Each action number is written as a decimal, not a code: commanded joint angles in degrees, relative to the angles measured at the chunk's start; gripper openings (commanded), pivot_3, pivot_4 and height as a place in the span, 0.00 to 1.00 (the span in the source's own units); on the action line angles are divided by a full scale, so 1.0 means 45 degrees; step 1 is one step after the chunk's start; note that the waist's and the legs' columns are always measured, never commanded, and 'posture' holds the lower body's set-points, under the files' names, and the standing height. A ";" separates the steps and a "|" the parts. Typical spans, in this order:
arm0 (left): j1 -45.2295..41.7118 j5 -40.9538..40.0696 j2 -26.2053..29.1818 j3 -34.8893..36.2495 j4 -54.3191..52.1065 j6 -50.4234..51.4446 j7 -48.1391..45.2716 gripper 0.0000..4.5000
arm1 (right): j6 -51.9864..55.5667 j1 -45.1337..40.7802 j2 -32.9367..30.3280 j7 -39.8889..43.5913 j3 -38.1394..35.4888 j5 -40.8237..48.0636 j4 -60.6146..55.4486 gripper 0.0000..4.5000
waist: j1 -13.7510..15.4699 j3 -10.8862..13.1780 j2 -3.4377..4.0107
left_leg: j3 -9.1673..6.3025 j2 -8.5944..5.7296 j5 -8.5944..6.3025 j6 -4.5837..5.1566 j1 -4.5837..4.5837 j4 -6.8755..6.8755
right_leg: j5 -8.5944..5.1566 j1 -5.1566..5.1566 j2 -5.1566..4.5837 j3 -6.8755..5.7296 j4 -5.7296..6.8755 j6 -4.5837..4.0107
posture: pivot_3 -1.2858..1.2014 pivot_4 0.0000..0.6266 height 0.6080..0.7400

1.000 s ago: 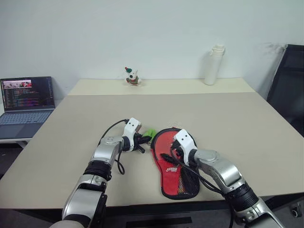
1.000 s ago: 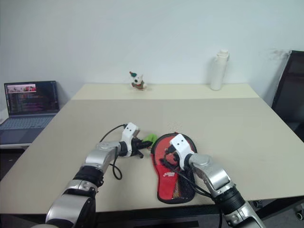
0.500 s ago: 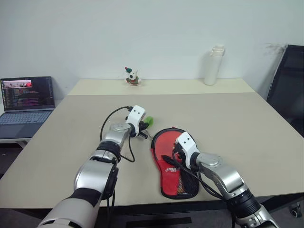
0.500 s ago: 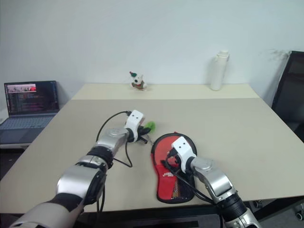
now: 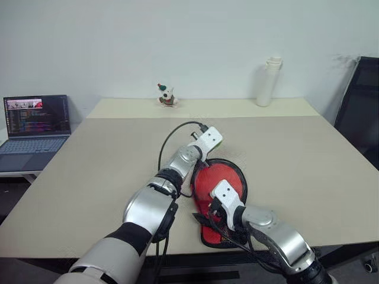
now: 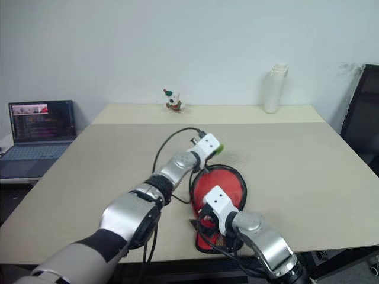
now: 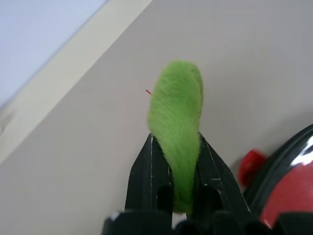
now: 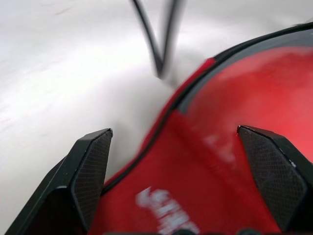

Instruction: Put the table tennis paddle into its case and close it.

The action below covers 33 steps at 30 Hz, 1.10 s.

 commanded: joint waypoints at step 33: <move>-0.0386 0.0889 -0.1427 -0.0414 -0.0482 -0.2850 -0.2162 0.99 | 0.1105 -0.0060 -0.0188 0.0205 -0.0141 0.0148 0.0879 1.00 | -0.0035 -0.0077 -0.0007 | 0.0016 -0.0008 -0.0001 0.0002 0.0040 -0.0002 | -0.0008 0.0022 -0.0008 -0.0019 0.0014 0.0017 | 0.52 0.24 1.00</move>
